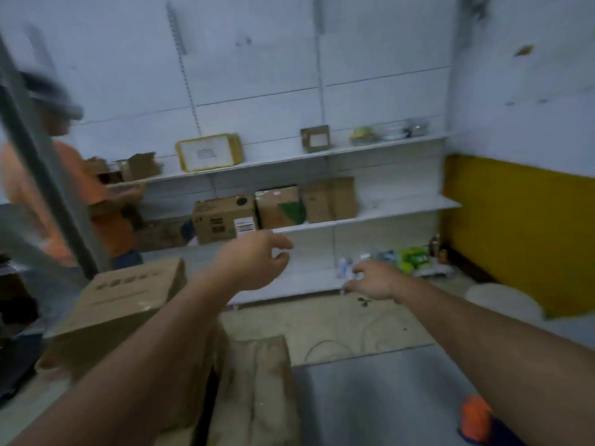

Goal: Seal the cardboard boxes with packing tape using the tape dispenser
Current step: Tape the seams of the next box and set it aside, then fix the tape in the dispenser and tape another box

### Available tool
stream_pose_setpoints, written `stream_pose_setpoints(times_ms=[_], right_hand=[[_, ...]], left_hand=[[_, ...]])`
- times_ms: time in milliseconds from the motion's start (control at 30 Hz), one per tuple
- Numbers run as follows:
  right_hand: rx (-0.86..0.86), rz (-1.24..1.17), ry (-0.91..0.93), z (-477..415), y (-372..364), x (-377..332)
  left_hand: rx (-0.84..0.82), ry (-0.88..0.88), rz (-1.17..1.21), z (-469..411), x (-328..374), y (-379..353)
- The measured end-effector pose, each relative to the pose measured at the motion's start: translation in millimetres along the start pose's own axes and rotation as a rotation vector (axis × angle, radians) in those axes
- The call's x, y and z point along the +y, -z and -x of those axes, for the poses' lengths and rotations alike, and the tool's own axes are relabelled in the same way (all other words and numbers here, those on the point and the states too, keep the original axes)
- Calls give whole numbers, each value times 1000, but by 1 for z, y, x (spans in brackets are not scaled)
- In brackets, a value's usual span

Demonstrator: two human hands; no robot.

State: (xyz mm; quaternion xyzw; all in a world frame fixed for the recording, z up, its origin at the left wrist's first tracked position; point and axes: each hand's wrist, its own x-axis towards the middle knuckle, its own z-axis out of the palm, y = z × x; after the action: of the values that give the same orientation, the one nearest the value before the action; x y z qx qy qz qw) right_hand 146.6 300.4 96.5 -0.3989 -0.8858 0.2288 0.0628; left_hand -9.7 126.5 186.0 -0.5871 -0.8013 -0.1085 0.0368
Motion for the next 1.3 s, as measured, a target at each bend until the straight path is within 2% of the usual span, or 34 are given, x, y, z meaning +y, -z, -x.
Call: stream_pose_setpoints(times_ms=[167, 367, 633, 767, 933, 1000, 1167, 1300], right_hand=[[94, -51, -286, 53, 55, 131], [246, -110, -613, 151, 114, 276], [384, -172, -798, 218, 185, 472], [563, -182, -790, 218, 221, 598], [722, -371, -767, 226, 276, 689], [808, -354, -782, 222, 296, 725], [1059, -379, -789, 208, 338, 780], [1094, -630, -813, 201, 356, 817]], left_hand=[[-196, -227, 67, -70, 123, -68], [-359, -469, -14, -115, 272, -127], [-448, -619, 56, -177, 459, -210], [-501, -599, 191, -222, 564, -253], [-583, -529, 360, -274, 694, -284], [-572, -487, 471, -290, 742, -290], [-639, -378, 684, -326, 831, -298], [-580, -264, 987, -347, 881, -294]])
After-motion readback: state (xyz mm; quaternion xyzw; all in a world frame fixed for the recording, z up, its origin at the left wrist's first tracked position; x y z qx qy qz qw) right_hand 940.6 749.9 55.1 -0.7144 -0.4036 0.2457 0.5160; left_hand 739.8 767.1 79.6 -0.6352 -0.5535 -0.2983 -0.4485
